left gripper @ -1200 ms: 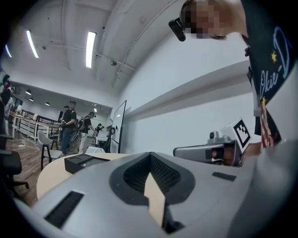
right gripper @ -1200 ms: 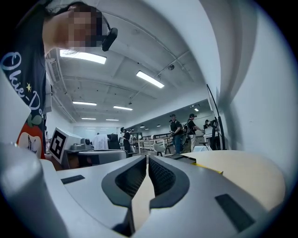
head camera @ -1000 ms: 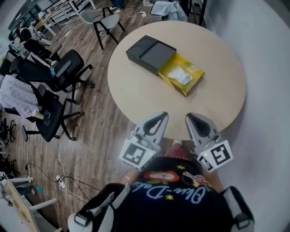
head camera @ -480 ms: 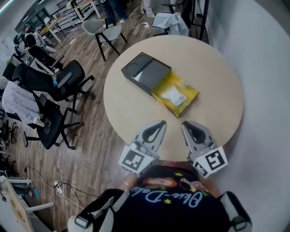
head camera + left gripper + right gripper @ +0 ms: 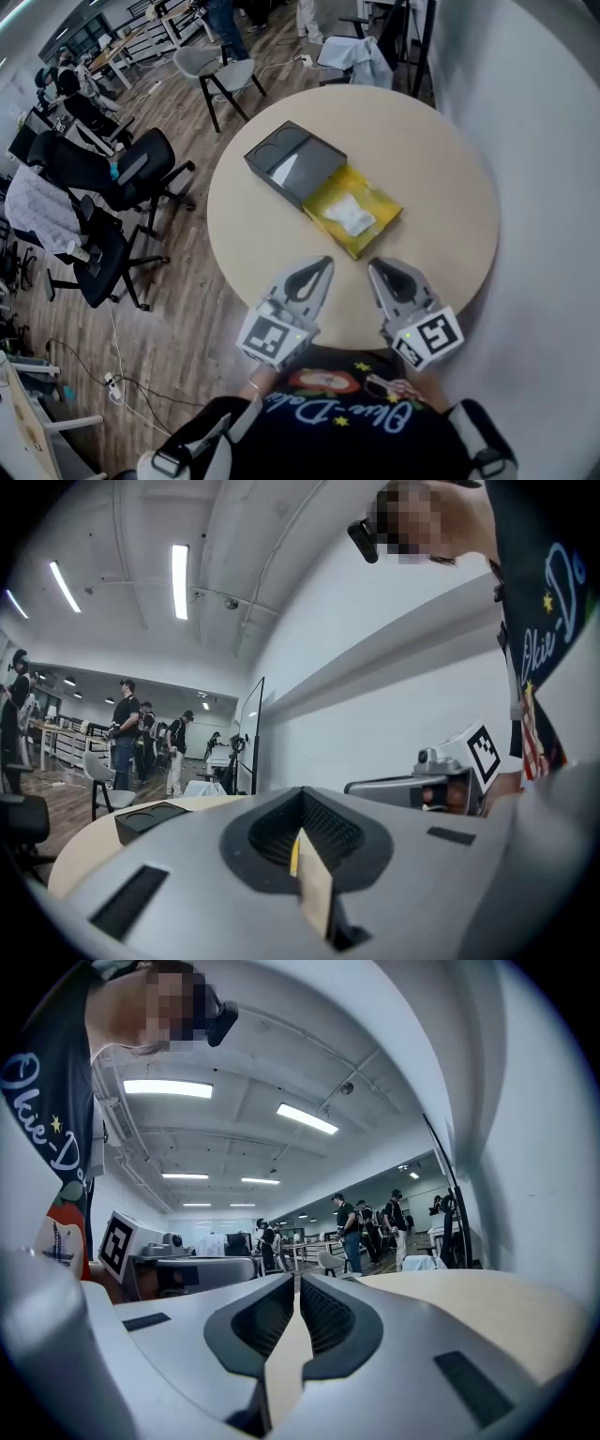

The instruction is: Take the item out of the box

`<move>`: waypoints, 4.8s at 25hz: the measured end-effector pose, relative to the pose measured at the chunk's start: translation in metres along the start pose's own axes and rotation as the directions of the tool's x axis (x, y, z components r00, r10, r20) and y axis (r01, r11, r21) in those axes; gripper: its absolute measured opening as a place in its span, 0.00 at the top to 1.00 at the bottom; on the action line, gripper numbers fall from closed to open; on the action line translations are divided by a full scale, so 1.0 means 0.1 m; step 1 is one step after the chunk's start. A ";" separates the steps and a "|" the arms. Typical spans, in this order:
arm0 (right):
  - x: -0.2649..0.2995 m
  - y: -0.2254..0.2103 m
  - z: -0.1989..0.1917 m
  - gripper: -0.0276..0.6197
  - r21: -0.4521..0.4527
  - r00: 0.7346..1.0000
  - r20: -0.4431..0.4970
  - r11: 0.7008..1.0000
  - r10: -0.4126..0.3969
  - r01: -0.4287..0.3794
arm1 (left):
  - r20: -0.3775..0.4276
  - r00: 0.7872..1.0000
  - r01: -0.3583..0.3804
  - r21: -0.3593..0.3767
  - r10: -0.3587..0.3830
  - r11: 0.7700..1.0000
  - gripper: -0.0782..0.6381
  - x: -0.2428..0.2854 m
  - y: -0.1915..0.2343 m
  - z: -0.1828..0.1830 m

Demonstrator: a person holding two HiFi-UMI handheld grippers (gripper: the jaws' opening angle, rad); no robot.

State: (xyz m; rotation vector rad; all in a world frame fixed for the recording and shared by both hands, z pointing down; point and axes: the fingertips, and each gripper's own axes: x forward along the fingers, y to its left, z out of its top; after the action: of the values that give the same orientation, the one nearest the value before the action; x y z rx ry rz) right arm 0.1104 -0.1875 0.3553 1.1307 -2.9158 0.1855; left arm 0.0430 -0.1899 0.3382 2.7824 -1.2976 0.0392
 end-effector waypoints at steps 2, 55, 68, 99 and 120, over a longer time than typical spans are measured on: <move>0.03 -0.01 0.02 0.96 0.002 1.000 0.001 1.000 0.003 -0.003 | -0.015 1.000 -0.005 0.003 0.005 1.000 0.91 0.01 0.03 -0.02; 1.80 -1.05 -1.82 0.84 -0.225 0.707 -0.703 0.967 -0.075 -0.121 | -0.124 0.992 -0.010 -0.077 0.000 0.997 0.91 0.70 1.79 -0.92; 1.83 -1.07 -2.13 0.84 -0.307 0.597 -0.791 0.931 -0.135 -0.196 | -0.115 0.993 -0.028 -0.115 0.015 0.993 0.91 0.65 1.89 -0.98; 1.79 -1.04 -1.74 0.95 -0.254 0.719 -0.675 0.967 -0.166 -0.015 | -0.114 0.993 -0.033 -0.062 0.026 0.998 0.91 0.58 1.80 -0.80; 1.24 -0.72 -0.59 0.95 -0.187 0.902 -0.391 0.975 -0.183 0.117 | -0.077 0.997 0.001 0.022 0.000 1.000 0.91 0.43 1.34 -0.27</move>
State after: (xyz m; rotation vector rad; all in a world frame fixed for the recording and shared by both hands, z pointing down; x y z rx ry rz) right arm 0.0651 -0.3173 0.4282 1.1275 -2.4217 0.1591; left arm -0.0313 -0.3067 0.3748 2.7696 -1.2863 0.1595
